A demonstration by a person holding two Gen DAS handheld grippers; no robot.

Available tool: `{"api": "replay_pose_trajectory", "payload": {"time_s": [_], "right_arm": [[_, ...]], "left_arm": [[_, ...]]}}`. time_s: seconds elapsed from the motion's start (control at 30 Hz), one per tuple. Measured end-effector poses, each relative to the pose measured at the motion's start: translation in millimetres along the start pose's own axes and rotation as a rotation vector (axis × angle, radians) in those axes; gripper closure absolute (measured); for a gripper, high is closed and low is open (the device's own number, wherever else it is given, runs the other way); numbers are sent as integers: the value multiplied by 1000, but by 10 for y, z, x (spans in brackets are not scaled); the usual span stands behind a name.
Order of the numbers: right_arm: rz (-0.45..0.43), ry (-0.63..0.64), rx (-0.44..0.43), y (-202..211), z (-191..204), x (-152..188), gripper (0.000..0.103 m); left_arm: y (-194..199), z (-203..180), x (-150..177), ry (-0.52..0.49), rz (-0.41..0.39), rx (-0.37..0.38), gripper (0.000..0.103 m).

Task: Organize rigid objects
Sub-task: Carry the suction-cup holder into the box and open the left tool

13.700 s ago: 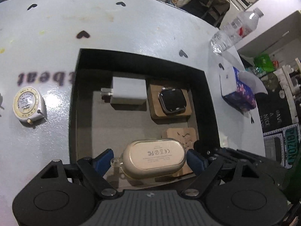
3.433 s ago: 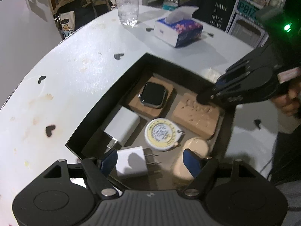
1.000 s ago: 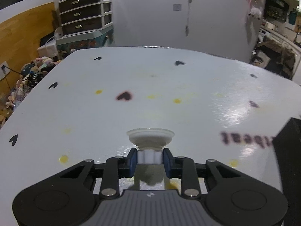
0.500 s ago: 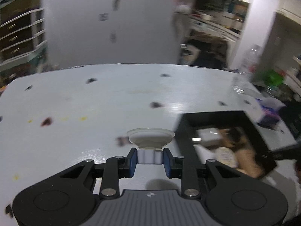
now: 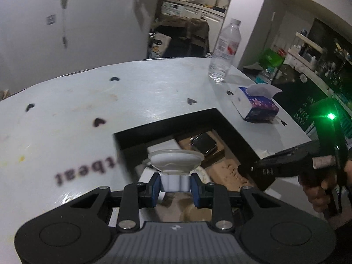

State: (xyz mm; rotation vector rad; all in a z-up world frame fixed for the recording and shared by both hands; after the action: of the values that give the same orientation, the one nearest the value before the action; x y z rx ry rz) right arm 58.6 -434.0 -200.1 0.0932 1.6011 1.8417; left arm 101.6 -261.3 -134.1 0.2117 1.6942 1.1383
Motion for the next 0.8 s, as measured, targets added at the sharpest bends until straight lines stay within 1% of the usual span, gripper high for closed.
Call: {"api": "replay_pose_trajectory", "payload": {"time_s": [0.1,0.17,0.27,0.37,0.5,0.67,0.8], "right_arm": [[0,1,1,0,0,0,97],[0,-1,-1,0,-2,0,97],[-1,-4,-2,7,3,-1,96],[-1,-7,-5,10,4,-2,96],[-1,-7,-5,13,2,-3,96],[-1,-7,-6,13,1,-3,96],[-2,-7,-6,14,-2,-1,96]], "left_arm": [[-174,-62,-111,8,10,19,72],[-283,-90,-152,34,24,27,72],[-415,-102,-158,98,47,24,72],[-523,-70,-121,183,66,17,72],[-595,-47,-62,269,78,17,72],[-602,23,-25,310,75,-40,72],[-621,67,15,318,87,-48,70]]}}
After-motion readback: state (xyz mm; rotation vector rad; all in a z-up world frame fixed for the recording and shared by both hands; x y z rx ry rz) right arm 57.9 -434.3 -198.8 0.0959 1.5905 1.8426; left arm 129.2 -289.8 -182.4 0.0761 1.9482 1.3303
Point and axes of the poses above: each gripper's, at about its wrist camera, not at the fingertips, and y roughly against the way its jaws point, z to its left, x to its underside, the point moved 8 cm from there along -y, roughly the way its jaws point, and after that the axes turned 15 degrees about -y, right-handed, at the moved point
